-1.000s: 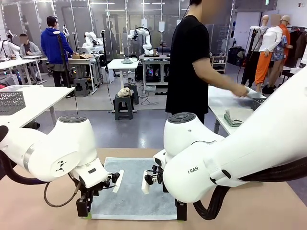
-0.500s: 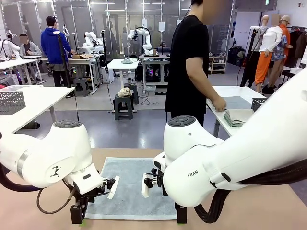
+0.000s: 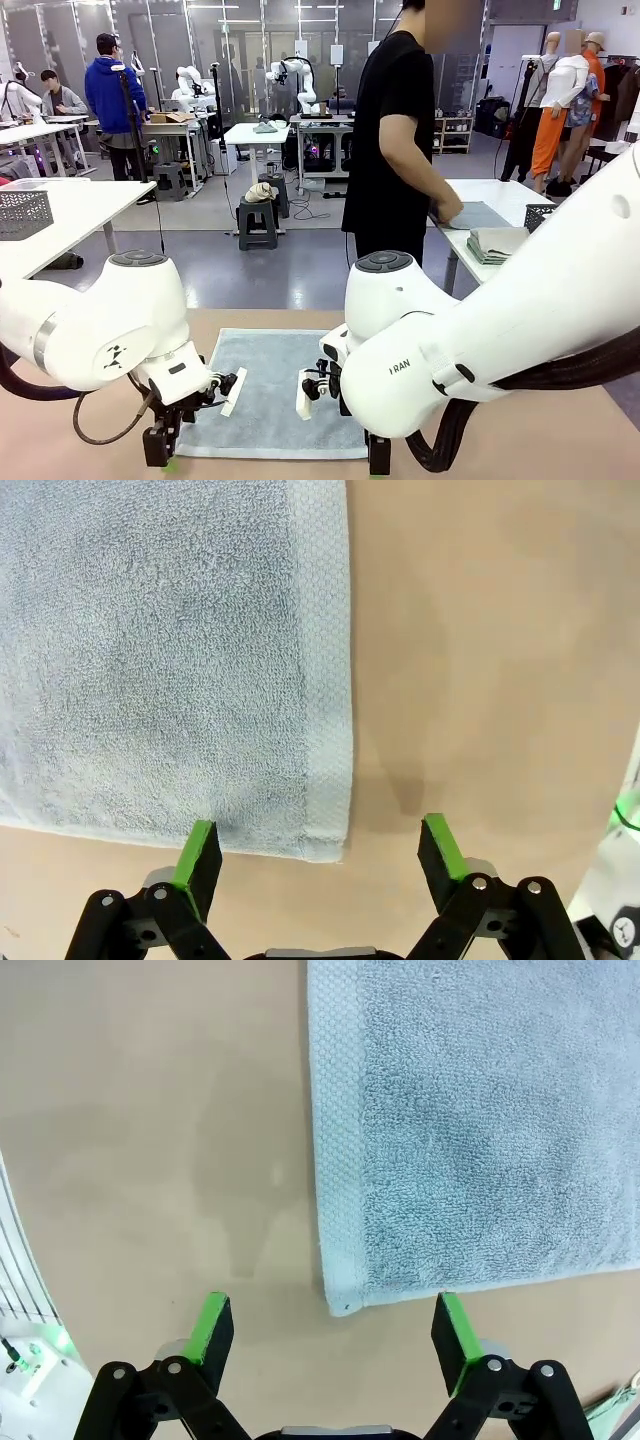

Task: Fold the towels and place them in the basket.
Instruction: When a person lays out a Towel with hook on the table, fold it in half twice.

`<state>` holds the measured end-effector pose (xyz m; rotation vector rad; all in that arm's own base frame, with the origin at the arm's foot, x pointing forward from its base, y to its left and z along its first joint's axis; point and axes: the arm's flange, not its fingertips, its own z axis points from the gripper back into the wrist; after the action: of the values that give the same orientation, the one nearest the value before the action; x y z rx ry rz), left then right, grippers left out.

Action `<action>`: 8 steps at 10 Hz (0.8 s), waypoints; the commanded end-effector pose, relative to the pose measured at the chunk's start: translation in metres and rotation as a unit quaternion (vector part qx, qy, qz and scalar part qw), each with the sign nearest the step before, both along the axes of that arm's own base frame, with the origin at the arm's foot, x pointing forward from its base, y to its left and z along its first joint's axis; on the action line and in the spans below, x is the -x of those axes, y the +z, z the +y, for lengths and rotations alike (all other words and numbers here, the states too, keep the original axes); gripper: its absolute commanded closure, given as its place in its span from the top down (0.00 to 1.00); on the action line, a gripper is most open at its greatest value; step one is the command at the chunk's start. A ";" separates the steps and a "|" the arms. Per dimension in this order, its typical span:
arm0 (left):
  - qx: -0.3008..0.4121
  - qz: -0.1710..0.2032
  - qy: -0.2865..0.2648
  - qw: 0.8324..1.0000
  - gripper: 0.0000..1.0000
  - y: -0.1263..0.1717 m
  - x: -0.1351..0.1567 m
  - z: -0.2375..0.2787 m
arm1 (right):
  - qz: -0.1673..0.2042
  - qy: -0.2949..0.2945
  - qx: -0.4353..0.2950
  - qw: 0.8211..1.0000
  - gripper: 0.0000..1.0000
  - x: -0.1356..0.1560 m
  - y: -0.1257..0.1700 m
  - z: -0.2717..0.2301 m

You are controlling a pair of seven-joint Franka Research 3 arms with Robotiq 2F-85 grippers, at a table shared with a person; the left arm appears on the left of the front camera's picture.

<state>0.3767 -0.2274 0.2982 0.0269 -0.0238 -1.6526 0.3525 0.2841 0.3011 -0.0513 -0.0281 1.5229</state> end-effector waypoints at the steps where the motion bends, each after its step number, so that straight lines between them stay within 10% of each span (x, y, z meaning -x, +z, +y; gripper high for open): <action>1: 0.012 0.011 -0.008 1.000 1.00 0.002 0.001 0.005 | 0.008 0.011 -0.014 1.000 1.00 0.000 -0.003 -0.006; 7: 0.017 0.017 -0.015 1.000 1.00 0.001 -0.002 0.001 | 0.011 0.011 -0.019 1.000 1.00 -0.006 -0.010 -0.006; 8: 0.016 0.013 -0.014 1.000 0.94 0.002 -0.002 0.001 | 0.006 0.012 -0.019 1.000 0.86 -0.008 -0.010 -0.006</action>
<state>0.3770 -0.2278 0.2976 0.0146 -0.0256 -1.6621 0.3548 0.2816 0.2929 -0.0267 -0.0227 1.5297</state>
